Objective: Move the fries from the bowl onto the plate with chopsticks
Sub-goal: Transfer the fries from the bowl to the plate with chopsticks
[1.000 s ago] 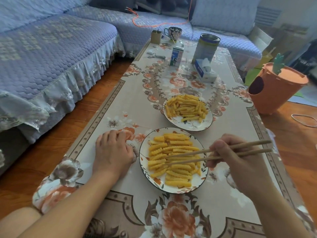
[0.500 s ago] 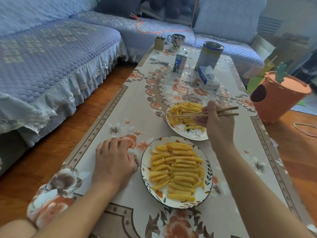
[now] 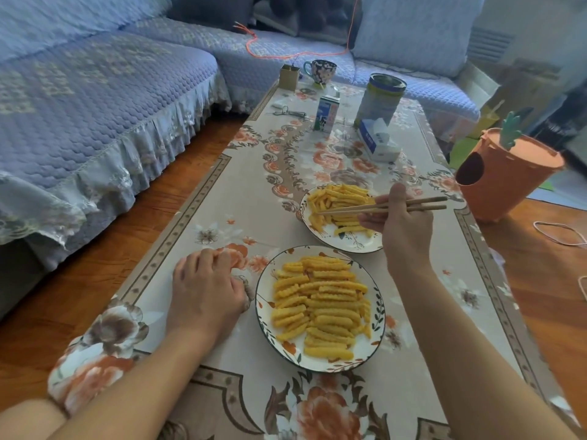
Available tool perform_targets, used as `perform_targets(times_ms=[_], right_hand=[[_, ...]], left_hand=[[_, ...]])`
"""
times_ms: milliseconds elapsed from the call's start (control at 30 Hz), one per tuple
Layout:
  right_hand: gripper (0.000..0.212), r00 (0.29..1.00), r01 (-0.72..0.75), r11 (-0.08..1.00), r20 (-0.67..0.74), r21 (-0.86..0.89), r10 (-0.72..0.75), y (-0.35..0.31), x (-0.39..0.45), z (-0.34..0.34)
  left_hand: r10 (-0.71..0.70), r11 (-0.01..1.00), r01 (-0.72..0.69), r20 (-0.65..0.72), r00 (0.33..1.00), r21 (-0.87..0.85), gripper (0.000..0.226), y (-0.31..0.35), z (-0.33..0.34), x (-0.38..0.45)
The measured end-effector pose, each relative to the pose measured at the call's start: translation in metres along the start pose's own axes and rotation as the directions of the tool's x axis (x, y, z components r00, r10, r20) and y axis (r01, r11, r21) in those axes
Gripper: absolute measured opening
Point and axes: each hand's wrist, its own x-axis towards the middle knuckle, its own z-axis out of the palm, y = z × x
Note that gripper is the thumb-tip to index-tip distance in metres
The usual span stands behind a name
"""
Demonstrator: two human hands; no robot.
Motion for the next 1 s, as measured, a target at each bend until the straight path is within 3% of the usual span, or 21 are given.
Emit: perform_targets(times_ms=[100,200,300,467,733,867,1000], right_hand=[[0.047,0.999,0.005,0.996,0.046,0.084,-0.009,-0.018,-0.015,-0.023],[0.048,0.968,-0.013,0.995,0.251,0.097,-0.012,-0.037,-0.038,-0.047],[0.048,0.875,0.011,0.999,0.483,-0.045,0.012,-0.048,-0.064,-0.06],[0.044,0.81,0.128,0.976,0.587,-0.179,0.001,-0.04,-0.093,-0.062],[0.025,0.828,0.201,0.961,0.556,-0.188,-0.065,-0.053,-0.089,-0.072],[0.029,0.94,0.122,0.992,0.323,-0.033,-0.105,-0.05,-0.058,-0.066],[0.032,0.984,0.064,0.995,0.17,-0.077,-0.05,-0.018,-0.017,-0.038]], left_hand=[[-0.002,1.0,0.002,-0.001,1.0,-0.013,0.041,0.001,0.0,0.001],[-0.006,1.0,0.006,-0.009,1.0,-0.023,0.038,0.003,-0.001,0.0],[-0.007,0.999,0.006,-0.023,1.0,-0.033,0.035,0.003,0.0,-0.002],[-0.004,0.999,0.003,-0.024,1.0,-0.039,0.038,0.003,-0.001,-0.002],[0.005,1.0,-0.006,-0.012,1.0,-0.029,0.035,0.002,0.001,-0.002],[0.004,1.0,-0.004,-0.014,1.0,-0.028,0.034,0.001,0.002,-0.001],[0.008,1.0,-0.008,-0.015,1.0,-0.016,0.035,0.001,0.002,-0.001]])
